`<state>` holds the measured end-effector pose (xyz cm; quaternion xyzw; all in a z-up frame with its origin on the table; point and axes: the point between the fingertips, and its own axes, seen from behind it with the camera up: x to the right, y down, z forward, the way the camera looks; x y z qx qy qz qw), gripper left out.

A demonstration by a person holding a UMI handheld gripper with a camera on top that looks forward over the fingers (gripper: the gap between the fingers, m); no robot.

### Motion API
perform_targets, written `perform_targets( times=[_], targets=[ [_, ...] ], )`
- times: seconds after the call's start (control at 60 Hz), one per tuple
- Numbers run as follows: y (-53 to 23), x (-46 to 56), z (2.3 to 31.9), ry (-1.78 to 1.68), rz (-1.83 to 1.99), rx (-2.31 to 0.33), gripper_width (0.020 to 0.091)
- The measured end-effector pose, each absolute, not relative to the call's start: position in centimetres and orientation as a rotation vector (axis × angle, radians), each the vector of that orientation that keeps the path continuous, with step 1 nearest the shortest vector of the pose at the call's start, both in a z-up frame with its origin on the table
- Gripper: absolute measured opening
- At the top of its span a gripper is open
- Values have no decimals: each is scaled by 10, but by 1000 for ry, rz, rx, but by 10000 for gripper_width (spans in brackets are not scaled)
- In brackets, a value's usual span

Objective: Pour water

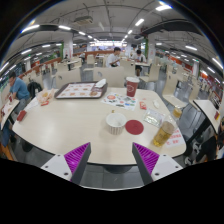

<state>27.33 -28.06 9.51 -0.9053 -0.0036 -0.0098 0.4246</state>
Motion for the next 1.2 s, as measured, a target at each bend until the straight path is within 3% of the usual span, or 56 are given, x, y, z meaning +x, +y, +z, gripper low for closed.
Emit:
perform_targets(
  times=[0.367, 0.55, 0.633, 0.733, 0.933, 1.05, 1.2],
  targets=[
    [-241, 461, 43, 184, -174, -2158, 849],
    [-202, 484, 41, 187, -157, -2091, 829],
    [-189, 484, 39, 179, -141, -2068, 734],
    [-176, 486, 38, 169, -161, -2036, 524],
    [-172, 484, 39, 188, -176, -2011, 414],
    [-169, 484, 41, 187, -223, -2028, 413],
    [-170, 496, 83, 121, -413, -2003, 413]
  ],
)
